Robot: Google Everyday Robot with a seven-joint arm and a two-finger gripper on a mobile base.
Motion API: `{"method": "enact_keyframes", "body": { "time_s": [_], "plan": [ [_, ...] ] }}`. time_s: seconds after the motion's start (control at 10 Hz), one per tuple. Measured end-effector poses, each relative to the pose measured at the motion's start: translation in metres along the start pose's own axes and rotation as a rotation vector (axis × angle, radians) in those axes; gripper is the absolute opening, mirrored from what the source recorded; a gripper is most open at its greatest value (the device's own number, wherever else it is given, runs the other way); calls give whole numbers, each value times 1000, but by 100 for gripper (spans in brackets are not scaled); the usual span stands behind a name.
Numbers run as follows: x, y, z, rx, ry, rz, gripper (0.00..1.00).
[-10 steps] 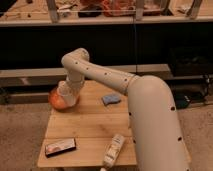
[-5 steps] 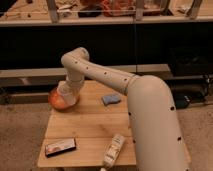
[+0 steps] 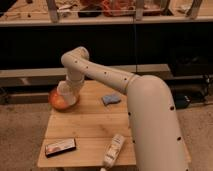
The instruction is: Place the ceramic cup in the ceramic bowl
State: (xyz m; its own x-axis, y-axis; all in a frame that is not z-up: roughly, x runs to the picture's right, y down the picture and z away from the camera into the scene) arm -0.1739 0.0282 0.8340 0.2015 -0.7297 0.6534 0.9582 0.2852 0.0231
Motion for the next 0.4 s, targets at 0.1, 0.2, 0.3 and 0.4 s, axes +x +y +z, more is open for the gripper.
{"method": "enact_keyframes", "body": {
  "time_s": [0.1,0.2,0.3,0.4],
  "plan": [
    [0,0,0,0,1,0,33],
    [1,-1,-1,0,2,-1,33],
    [2,0,-1,-1,3,-1,33],
    [2,-1,-2,0,5,-1,33]
  ]
}}
